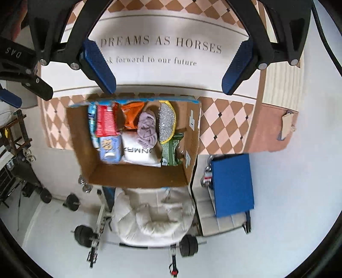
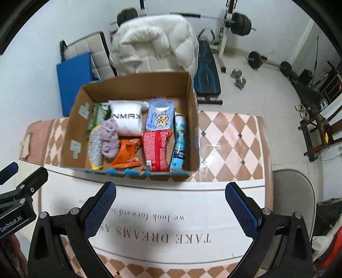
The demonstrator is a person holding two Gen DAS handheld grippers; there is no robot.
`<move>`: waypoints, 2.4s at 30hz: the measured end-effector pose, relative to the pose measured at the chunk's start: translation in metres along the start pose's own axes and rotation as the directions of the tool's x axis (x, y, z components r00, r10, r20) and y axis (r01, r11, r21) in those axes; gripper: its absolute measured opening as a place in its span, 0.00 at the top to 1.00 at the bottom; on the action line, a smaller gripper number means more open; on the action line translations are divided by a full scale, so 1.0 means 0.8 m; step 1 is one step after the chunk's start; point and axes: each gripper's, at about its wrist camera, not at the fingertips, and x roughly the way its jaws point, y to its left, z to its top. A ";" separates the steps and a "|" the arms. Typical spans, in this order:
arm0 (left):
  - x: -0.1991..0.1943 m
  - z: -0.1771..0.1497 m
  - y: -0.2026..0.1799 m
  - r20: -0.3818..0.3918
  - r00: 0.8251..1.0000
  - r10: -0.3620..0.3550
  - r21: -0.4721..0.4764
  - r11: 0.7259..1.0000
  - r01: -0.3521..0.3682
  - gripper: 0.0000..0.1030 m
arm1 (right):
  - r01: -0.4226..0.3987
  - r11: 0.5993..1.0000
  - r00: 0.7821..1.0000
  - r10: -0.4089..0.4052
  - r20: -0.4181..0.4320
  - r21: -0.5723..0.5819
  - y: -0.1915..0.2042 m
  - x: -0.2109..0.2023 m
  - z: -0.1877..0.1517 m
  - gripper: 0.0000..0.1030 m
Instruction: Organize soft objects
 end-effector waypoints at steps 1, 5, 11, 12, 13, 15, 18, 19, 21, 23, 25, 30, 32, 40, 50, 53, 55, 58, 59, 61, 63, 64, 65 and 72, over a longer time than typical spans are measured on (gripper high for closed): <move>-0.013 -0.006 -0.001 0.014 1.000 -0.002 0.002 1.000 0.002 0.01 | -0.006 1.000 1.000 0.006 0.017 0.004 -0.002 -0.014 -0.008 0.00; -0.073 -0.029 -0.002 0.077 0.997 -0.014 -0.002 1.000 0.014 0.01 | -0.004 1.000 0.996 0.004 0.093 -0.005 -0.007 -0.077 -0.040 0.00; -0.144 -0.055 -0.005 0.135 0.989 -0.058 -0.025 0.998 0.061 0.01 | 0.004 1.000 0.979 -0.003 0.206 -0.001 -0.012 -0.168 -0.087 0.00; -0.156 -0.059 -0.005 0.149 0.987 -0.053 -0.025 0.998 0.057 0.01 | -0.001 1.000 0.976 0.000 0.219 0.002 -0.013 -0.179 -0.094 0.00; -0.168 -0.063 -0.005 0.161 0.986 -0.048 -0.026 0.998 0.053 0.01 | -0.004 1.000 0.973 0.003 0.232 0.003 -0.013 -0.191 -0.102 0.00; -0.188 -0.070 -0.004 0.183 0.982 -0.047 -0.029 0.998 0.053 0.01 | -0.012 1.000 0.967 0.009 0.256 0.007 -0.015 -0.216 -0.118 0.00; -0.212 -0.079 -0.003 0.204 0.977 -0.055 -0.029 0.998 0.062 0.01 | -0.010 1.000 0.959 0.009 0.282 0.003 -0.015 -0.243 -0.139 0.00; -0.219 -0.082 -0.003 0.211 0.976 -0.056 -0.027 0.998 0.063 0.01 | -0.005 1.000 0.956 0.005 0.295 0.001 -0.015 -0.255 -0.146 0.00; -0.232 -0.088 -0.005 0.222 0.973 -0.060 -0.020 0.998 0.067 0.01 | -0.002 1.000 0.952 0.003 0.307 -0.005 -0.013 -0.268 -0.157 0.00; -0.242 -0.093 -0.007 0.237 0.970 -0.061 -0.015 0.998 0.066 0.01 | 0.001 1.000 0.948 0.004 0.319 -0.015 -0.010 -0.282 -0.168 0.00; -0.247 -0.097 -0.008 0.246 0.968 -0.060 -0.012 0.998 0.065 0.01 | 0.004 1.000 0.945 0.004 0.327 -0.024 -0.008 -0.292 -0.175 0.00; -0.250 -0.097 -0.007 0.260 0.964 -0.061 -0.020 0.997 0.069 0.01 | 0.020 0.999 0.937 -0.007 0.350 -0.033 -0.005 -0.310 -0.187 0.00; -0.249 -0.095 -0.004 0.272 0.961 -0.058 -0.035 0.997 0.070 0.01 | 0.026 0.999 0.932 -0.015 0.362 -0.025 -0.007 -0.314 -0.187 0.00; -0.243 -0.087 -0.001 0.299 0.954 -0.016 -0.053 0.998 0.034 0.00 | 0.045 0.999 0.920 -0.046 0.390 0.012 -0.017 -0.309 -0.170 0.00; -0.242 -0.079 0.005 0.322 0.947 0.008 -0.063 0.998 0.013 0.00 | 0.060 0.998 0.909 -0.058 0.412 0.010 -0.018 -0.306 -0.146 0.00; -0.242 -0.078 0.003 0.321 0.947 0.003 -0.059 0.998 0.017 0.00 | 0.060 0.998 0.906 -0.055 0.419 0.002 -0.016 -0.307 -0.142 0.00; -0.242 -0.077 0.003 0.322 0.947 0.003 -0.058 0.998 0.016 0.00 | 0.060 0.998 0.905 -0.054 0.422 -0.001 -0.015 -0.308 -0.141 0.00; -0.242 -0.076 0.002 0.322 0.947 0.006 -0.056 0.998 0.012 0.00 | 0.061 0.998 0.904 -0.056 0.424 0.002 -0.014 -0.307 -0.141 0.00; -0.243 -0.076 0.002 0.323 0.946 0.009 -0.054 0.998 0.009 0.00 | 0.062 0.998 0.905 -0.057 0.423 0.001 -0.014 -0.307 -0.140 0.00; -0.242 -0.075 0.003 0.323 0.946 0.005 -0.048 0.999 0.010 0.00 | 0.062 0.998 0.907 -0.058 0.418 0.003 -0.014 -0.305 -0.139 0.00; -0.241 -0.075 0.003 0.320 0.947 0.006 -0.047 0.999 0.010 0.00 | 0.063 0.998 0.907 -0.057 0.418 0.001 -0.016 -0.306 -0.138 0.00; -0.241 -0.075 0.003 0.319 0.948 0.003 -0.044 0.999 0.011 0.00 | 0.063 0.998 0.906 -0.057 0.419 -0.001 -0.016 -0.307 -0.138 0.00; -0.240 -0.075 0.004 0.318 0.948 0.002 -0.044 0.999 0.012 0.00 | 0.061 0.998 0.906 -0.055 0.419 0.000 -0.016 -0.307 -0.138 0.00; -0.238 -0.076 0.004 0.314 0.949 -0.006 -0.033 0.999 0.017 0.00 | 0.068 0.998 0.907 -0.061 0.417 -0.002 -0.020 -0.305 -0.138 0.00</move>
